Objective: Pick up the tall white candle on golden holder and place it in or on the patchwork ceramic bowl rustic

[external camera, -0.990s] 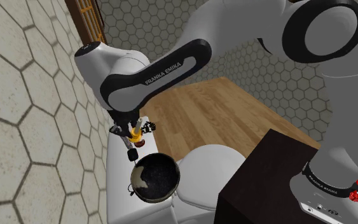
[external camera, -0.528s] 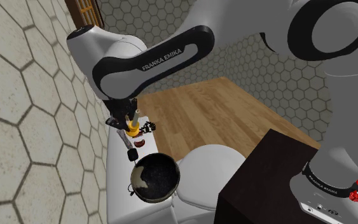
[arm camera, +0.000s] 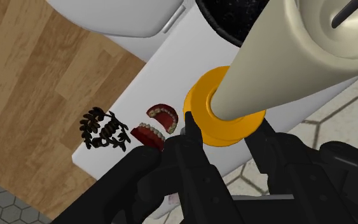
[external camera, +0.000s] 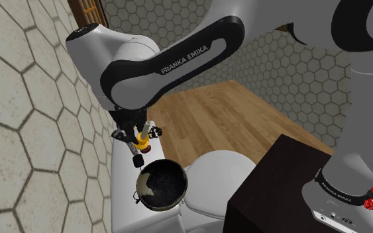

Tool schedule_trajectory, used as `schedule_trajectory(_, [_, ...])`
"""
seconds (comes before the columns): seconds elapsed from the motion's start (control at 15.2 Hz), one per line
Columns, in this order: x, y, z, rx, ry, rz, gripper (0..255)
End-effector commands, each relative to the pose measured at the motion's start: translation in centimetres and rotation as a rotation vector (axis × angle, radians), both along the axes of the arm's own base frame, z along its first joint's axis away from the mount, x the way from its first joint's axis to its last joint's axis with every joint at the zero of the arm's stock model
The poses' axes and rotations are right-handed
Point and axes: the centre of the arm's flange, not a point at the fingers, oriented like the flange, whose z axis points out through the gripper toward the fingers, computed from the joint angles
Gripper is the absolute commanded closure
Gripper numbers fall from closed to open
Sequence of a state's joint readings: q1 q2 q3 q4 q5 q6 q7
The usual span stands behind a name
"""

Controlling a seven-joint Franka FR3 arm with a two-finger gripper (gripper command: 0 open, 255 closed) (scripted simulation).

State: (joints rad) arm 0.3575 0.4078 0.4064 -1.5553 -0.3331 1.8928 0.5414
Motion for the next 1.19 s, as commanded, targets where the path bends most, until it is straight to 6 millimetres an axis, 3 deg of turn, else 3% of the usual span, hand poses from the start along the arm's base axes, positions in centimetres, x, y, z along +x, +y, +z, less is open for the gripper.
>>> schedule_trajectory(0.0, [-2.4,0.4,-0.6,0.0,0.0,-0.001,255])
schedule_trajectory(0.33, [-8.9,2.1,-1.9,0.0,0.0,-0.001,255])
schedule_trajectory(0.86, [-8.9,2.1,-6.0,0.0,0.0,-0.001,255])
schedule_trajectory(1.12, [-8.9,2.1,-6.0,0.0,0.0,-0.001,255])
